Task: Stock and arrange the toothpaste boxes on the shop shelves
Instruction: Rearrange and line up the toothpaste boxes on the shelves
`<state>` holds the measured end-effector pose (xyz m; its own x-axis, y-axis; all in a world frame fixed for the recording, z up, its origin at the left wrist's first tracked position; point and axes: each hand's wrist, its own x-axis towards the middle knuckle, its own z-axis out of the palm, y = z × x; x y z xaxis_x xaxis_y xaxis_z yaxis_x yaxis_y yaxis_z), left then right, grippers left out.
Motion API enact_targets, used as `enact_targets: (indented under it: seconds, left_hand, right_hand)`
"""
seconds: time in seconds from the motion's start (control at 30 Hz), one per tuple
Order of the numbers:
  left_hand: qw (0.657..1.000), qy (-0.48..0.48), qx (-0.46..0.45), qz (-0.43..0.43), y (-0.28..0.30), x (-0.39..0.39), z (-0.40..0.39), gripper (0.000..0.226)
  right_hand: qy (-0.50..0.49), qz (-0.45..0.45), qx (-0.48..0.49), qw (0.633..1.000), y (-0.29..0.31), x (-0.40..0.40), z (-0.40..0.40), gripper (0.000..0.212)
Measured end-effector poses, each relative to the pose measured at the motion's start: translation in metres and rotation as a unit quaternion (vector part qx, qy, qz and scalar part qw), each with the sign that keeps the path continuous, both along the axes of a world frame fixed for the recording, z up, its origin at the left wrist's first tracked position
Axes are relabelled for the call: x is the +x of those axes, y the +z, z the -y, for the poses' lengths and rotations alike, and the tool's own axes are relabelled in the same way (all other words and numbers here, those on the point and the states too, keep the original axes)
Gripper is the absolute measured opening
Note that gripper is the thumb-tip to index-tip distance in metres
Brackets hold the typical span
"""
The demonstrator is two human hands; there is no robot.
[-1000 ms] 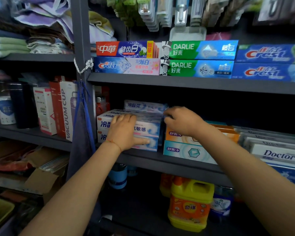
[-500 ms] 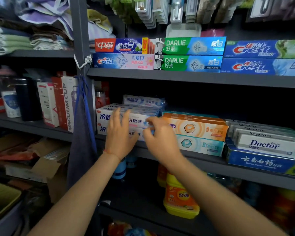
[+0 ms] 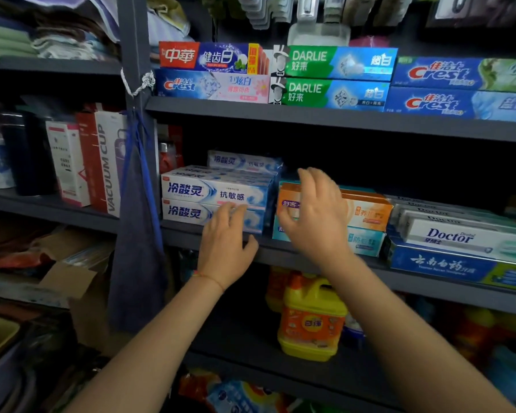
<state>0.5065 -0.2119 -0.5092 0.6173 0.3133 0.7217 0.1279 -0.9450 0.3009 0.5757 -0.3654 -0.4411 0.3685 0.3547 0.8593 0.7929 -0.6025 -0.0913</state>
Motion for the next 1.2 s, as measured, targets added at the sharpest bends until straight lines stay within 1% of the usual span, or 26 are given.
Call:
enact_targets:
  seconds: [0.07, 0.13, 0.17, 0.23, 0.43, 0.6, 0.83, 0.93, 0.97, 1.0, 1.03, 1.07, 1.1, 1.13, 1.17, 1.2]
  left_hand:
    - [0.999, -0.015, 0.028, -0.009, 0.004, 0.006, 0.013, 0.047]
    - [0.998, -0.028, 0.046, -0.019, 0.005, 0.013, 0.025, 0.041]
    - [0.998, -0.033, 0.051, -0.025, 0.004, 0.016, 0.029, 0.04]
    - [0.997, -0.036, 0.06, -0.041, 0.003, 0.021, 0.037, 0.038]
    - [0.996, -0.03, 0.055, -0.071, 0.001, 0.027, 0.049, 0.039]
    - [0.996, -0.019, 0.05, -0.065, -0.002, 0.027, 0.053, 0.036]
    - [0.996, 0.017, 0.059, -0.061, 0.0, 0.03, 0.056, 0.036]
    - [0.996, 0.039, 0.072, -0.022, 0.006, 0.03, 0.06, 0.037]
    - [0.996, 0.045, 0.077, -0.001, 0.009, 0.03, 0.062, 0.04]
    - [0.995, 0.048, 0.083, 0.018, 0.014, 0.031, 0.064, 0.045]
    - [0.994, 0.045, 0.09, 0.034, 0.019, 0.033, 0.066, 0.051]
    - [0.993, 0.041, 0.099, 0.043, 0.025, 0.035, 0.068, 0.058]
    - [0.993, 0.034, 0.11, 0.041, 0.03, 0.038, 0.069, 0.065]
    - [0.992, 0.025, 0.123, 0.027, 0.035, 0.042, 0.07, 0.072]
    - [0.991, 0.016, 0.136, 0.007, 0.039, 0.045, 0.071, 0.078]
    - [0.989, 0.009, 0.147, -0.013, 0.042, 0.049, 0.073, 0.083]
  right_hand:
    - [-0.087, -0.036, -0.14, 0.986, 0.022, 0.024, 0.023, 0.089]
    - [-0.141, -0.111, -0.259, 0.949, 0.041, 0.046, 0.041, 0.114]
    - [-0.15, -0.157, -0.3, 0.929, 0.048, 0.055, 0.048, 0.124]
    - [-0.139, -0.215, -0.344, 0.904, 0.055, 0.072, 0.057, 0.132]
    - [-0.11, -0.242, -0.386, 0.883, 0.061, 0.092, 0.064, 0.13]
    - [-0.105, -0.21, -0.368, 0.9, 0.052, 0.098, 0.062, 0.129]
    - [-0.096, -0.198, -0.368, 0.903, 0.052, 0.103, 0.056, 0.127]
    - [-0.103, -0.185, -0.371, 0.904, 0.052, 0.1, 0.056, 0.124]
    - [-0.106, -0.17, -0.363, 0.91, 0.051, 0.096, 0.058, 0.121]
    - [-0.105, -0.144, -0.334, 0.925, 0.048, 0.092, 0.06, 0.117]
    - [-0.096, -0.111, -0.28, 0.949, 0.042, 0.086, 0.064, 0.112]
    - [-0.073, -0.079, -0.197, 0.974, 0.034, 0.078, 0.068, 0.106]
    - [-0.033, -0.064, -0.091, 0.993, 0.023, 0.068, 0.072, 0.099]
    - [0.015, -0.078, 0.015, 0.997, 0.01, 0.058, 0.075, 0.093]
    - [0.051, -0.112, 0.101, 0.987, -0.004, 0.048, 0.077, 0.088]
    - [0.067, -0.153, 0.157, 0.973, -0.017, 0.038, 0.078, 0.087]
